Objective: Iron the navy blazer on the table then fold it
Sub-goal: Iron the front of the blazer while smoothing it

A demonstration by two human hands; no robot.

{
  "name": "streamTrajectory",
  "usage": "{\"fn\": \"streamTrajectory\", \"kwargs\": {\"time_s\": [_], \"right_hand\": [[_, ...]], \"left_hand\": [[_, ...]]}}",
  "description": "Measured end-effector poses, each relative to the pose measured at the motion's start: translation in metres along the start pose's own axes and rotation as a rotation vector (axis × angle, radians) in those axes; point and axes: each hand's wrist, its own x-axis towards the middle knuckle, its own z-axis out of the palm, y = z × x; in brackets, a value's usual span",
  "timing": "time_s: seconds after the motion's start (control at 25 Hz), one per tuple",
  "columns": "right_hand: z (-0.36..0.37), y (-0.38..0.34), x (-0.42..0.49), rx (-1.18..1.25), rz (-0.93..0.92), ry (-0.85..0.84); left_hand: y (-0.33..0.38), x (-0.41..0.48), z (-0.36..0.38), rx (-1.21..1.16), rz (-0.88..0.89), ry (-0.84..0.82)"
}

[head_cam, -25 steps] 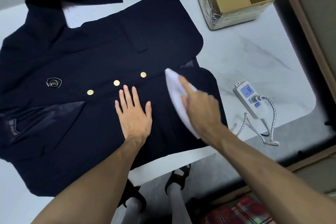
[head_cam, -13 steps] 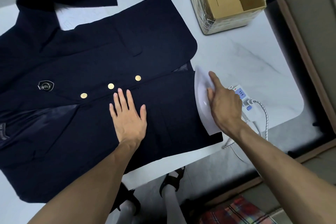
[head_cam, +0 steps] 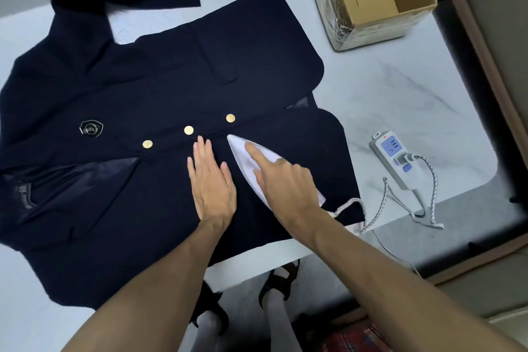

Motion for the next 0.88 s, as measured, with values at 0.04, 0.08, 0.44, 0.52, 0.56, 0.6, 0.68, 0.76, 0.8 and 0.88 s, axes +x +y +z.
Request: {"fn": "streamTrajectory", "kwargs": {"time_s": [0.04,0.08,0.44,0.52,0.56,0.6,0.68,0.76,0.8,0.88], "right_hand": [[0.006,-0.002,0.005,-0.008,0.015,0.042],[0.01,0.002,0.01,-0.014,0.032,0.084],[-0.006,0.083,0.005,0.169,0.345,0.031],[-0.008,0.095,0.005,0.219,0.457,0.038],[-0.01,0.098,0.005,0.248,0.488,0.03],[-0.014,0.099,0.004,0.266,0.488,0.022],[-0.025,0.092,0.0,0.289,0.416,0.023],[-0.043,0.072,-0.001,0.328,0.291,0.038],[-0.055,0.059,0.001,0.37,0.237,0.046],[-0.076,0.026,0.014,0.457,0.165,0.019]], "left_hand": [[0.0,0.001,0.0,-0.052,-0.014,0.012],[-0.001,0.0,-0.001,-0.058,-0.021,0.013],[0.001,0.001,-0.003,0.208,0.034,-0.088],[0.002,0.003,-0.007,0.182,0.032,-0.128],[0.002,0.004,-0.01,0.159,0.031,-0.165],[0.002,0.005,-0.016,0.113,0.032,-0.206],[0.0,0.005,-0.032,-0.084,0.024,-0.294],[-0.011,0.005,-0.061,-0.304,-0.061,-0.312],[-0.021,0.005,-0.077,-0.345,-0.084,-0.265],[-0.052,0.009,-0.106,-0.272,-0.071,-0.142]]}}
